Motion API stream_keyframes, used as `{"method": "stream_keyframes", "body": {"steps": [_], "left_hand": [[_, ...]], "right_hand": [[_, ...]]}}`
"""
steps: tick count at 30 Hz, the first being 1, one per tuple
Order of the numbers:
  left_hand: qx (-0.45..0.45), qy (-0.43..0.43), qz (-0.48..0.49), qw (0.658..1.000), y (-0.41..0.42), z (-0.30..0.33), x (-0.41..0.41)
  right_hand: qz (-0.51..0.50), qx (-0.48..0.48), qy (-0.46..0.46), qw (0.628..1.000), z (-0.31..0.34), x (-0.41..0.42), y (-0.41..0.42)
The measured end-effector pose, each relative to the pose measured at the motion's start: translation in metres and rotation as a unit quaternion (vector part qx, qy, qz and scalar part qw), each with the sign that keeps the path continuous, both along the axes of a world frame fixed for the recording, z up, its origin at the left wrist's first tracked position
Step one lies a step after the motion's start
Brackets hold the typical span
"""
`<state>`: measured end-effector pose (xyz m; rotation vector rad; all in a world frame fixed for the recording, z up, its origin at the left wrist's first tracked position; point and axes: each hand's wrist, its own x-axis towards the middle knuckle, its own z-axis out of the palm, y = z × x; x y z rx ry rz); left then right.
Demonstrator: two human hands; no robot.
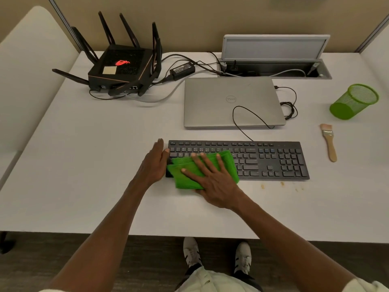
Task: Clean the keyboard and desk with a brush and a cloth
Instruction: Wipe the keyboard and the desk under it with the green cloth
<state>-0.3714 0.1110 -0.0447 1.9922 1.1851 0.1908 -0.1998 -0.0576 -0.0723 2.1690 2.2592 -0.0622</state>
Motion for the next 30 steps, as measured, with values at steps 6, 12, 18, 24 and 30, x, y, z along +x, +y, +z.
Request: {"method": "stream_keyframes", "body": {"steps": [6, 12, 18, 24, 30], "left_hand": [[0.050, 0.002, 0.015, 0.999, 0.000, -0.006, -0.010], [0.053, -0.020, 0.031, 0.998, -0.002, -0.011, -0.025], [0.048, -0.047, 0.045, 0.997, -0.006, -0.014, -0.035], [0.044, -0.053, 0.045, 0.997, -0.012, -0.019, -0.030], [0.062, 0.008, -0.026, 0.998, -0.019, -0.028, -0.024]], "right_hand": [[-0.069, 0.012, 0.002, 0.998, -0.004, 0.020, -0.022], [0.007, 0.011, 0.009, 1.000, -0.007, -0.031, 0.018], [0.009, 0.002, 0.016, 1.000, -0.002, -0.039, 0.068], [-0.054, -0.016, 0.014, 0.998, 0.005, -0.024, 0.096], [-0.159, -0.008, 0.037, 0.987, 0.005, -0.010, 0.083]]}}
